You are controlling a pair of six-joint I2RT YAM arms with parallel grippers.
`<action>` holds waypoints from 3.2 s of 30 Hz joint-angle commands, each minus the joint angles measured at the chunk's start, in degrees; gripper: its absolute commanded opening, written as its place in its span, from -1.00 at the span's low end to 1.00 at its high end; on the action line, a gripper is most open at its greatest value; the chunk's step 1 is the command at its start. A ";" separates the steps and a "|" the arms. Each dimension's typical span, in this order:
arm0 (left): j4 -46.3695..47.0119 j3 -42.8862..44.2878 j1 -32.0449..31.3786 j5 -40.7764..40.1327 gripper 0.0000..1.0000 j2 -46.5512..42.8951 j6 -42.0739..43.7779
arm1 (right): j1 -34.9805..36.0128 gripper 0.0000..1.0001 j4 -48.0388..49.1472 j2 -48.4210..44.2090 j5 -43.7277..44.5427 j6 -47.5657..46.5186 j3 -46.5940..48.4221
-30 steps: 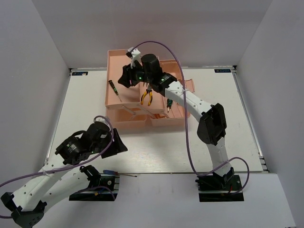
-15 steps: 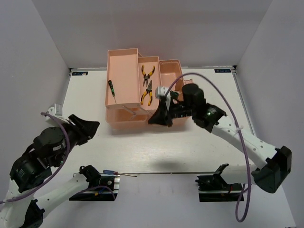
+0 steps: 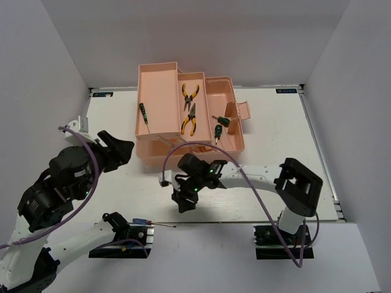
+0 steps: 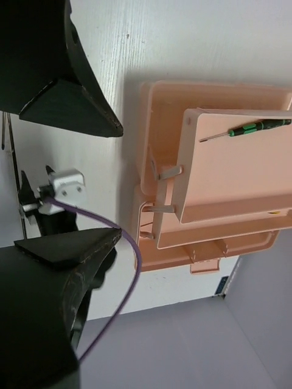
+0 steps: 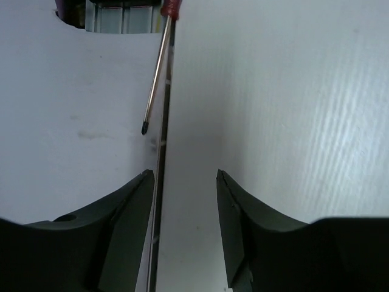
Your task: Sort the tools into containers
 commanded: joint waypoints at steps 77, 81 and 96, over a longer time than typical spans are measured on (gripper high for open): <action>3.31 -4.36 -0.28 -0.89 0.54 -6.61 -2.39 | 5.03 -1.00 1.79 8.21 17.95 8.87 13.82; 4.45 -6.55 -0.28 -4.65 0.54 -6.61 -4.40 | 1.07 -1.00 6.02 -5.75 7.22 1.66 6.23; 0.51 -11.21 -0.28 -18.73 0.54 -2.22 -18.63 | -7.01 -1.00 7.15 -9.52 26.34 -7.84 23.52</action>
